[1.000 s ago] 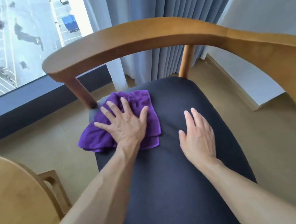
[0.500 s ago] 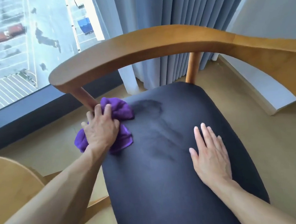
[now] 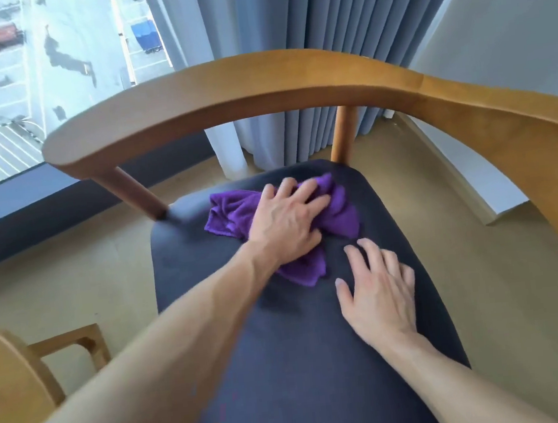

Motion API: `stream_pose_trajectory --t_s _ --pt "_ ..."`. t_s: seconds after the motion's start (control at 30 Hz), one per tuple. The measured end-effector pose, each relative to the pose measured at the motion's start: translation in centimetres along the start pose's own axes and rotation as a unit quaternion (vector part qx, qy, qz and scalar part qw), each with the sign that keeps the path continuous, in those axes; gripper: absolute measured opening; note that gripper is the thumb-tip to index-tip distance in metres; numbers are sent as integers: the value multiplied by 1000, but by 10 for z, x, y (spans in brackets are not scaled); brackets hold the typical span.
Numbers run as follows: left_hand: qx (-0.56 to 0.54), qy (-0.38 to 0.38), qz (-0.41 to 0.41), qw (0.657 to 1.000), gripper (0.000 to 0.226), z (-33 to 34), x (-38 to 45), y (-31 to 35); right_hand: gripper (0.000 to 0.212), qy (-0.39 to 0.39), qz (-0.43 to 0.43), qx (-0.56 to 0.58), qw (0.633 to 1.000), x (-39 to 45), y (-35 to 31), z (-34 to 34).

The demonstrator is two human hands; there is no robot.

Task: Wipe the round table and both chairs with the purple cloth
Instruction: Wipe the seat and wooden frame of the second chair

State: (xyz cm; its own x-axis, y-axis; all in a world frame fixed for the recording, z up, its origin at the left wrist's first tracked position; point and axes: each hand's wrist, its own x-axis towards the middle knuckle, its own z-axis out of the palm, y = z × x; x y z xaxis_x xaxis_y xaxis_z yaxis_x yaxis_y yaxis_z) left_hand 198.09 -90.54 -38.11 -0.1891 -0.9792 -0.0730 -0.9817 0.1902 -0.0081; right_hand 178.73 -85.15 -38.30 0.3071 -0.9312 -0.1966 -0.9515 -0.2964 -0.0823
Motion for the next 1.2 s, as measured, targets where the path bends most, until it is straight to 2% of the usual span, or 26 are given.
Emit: stream_pose_trajectory --t_s 0.07,0.13,0.23,0.27,0.33,0.37,0.4,0.43,0.47,0.53,0.57,0.63,0.7,0.73,0.77,0.83,0.9,0.93,0.97,1.0,1.03,1.07,1.13,1.17,1.2 --pt "21 1 98 995 61 4 -29 -35 37 6 3 4 1000 15 1 -6" --pt "38 0 58 998 63 7 -57 -73 28 12 -1 10 1000 30 -1 -12" --pt "32 -19 -159 987 60 8 -69 -90 35 16 -4 25 1000 48 -6 -14" --pt "27 -24 -241 970 56 8 -60 -78 38 16 -3 35 999 52 -7 -14" --pt "-17 -16 -404 915 46 3 -26 -40 38 25 7 65 998 60 -7 -13" --pt "-57 -16 -452 890 43 -4 -8 -17 37 37 13 91 995 63 -6 -13" --pt "-95 -14 -466 879 43 -9 9 7 37 49 23 129 990 67 -3 -12" --pt "-110 -5 -441 891 43 -10 22 32 36 60 45 182 980 71 0 -13" --pt "-101 7 -379 920 42 -7 30 57 33 74 88 245 963 76 4 -15" --pt "-64 1 -205 977 39 0 28 100 22 105 213 337 911 86 21 -22" --pt "-54 -5 -113 992 42 2 22 105 18 102 265 334 899 87 31 -26" --pt "-49 -14 46 998 54 0 14 75 18 67 294 287 909 83 47 -30" --pt "-15 -18 143 989 63 -3 3 25 21 43 253 272 927 78 54 -31" --pt "2 -16 138 990 65 -2 -4 -1 21 38 227 276 933 78 54 -31" --pt "7 -8 86 996 64 -1 -9 -23 22 34 203 280 938 79 52 -32" --pt "-6 11 -122 992 55 0 -9 -36 26 18 155 277 948 82 51 -33" --pt "-22 1 -342 939 45 -1 17 -12 29 2 120 272 955 80 49 -34" --pt "-42 -11 -411 911 43 -2 35 8 30 2 115 274 955 78 49 -34" --pt "-65 -18 -438 897 44 -5 51 30 31 7 114 280 953 77 51 -33" --pt "-83 -14 -430 899 44 -7 65 53 31 13 113 289 951 76 51 -33" --pt "-90 -6 -389 917 42 -8 74 76 31 21 117 304 945 74 50 -33" --pt "-79 0 -319 944 38 -6 78 99 32 34 140 326 934 74 51 -33" --pt "-25 -15 -130 991 32 -2 68 139 34 49 262 364 892 75 61 -33" --pt "-6 -21 -36 999 32 0 60 148 37 40 324 355 876 71 68 -31" --pt "-4 -21 39 999 34 0 55 145 37 21 355 324 877 65 75 -26"
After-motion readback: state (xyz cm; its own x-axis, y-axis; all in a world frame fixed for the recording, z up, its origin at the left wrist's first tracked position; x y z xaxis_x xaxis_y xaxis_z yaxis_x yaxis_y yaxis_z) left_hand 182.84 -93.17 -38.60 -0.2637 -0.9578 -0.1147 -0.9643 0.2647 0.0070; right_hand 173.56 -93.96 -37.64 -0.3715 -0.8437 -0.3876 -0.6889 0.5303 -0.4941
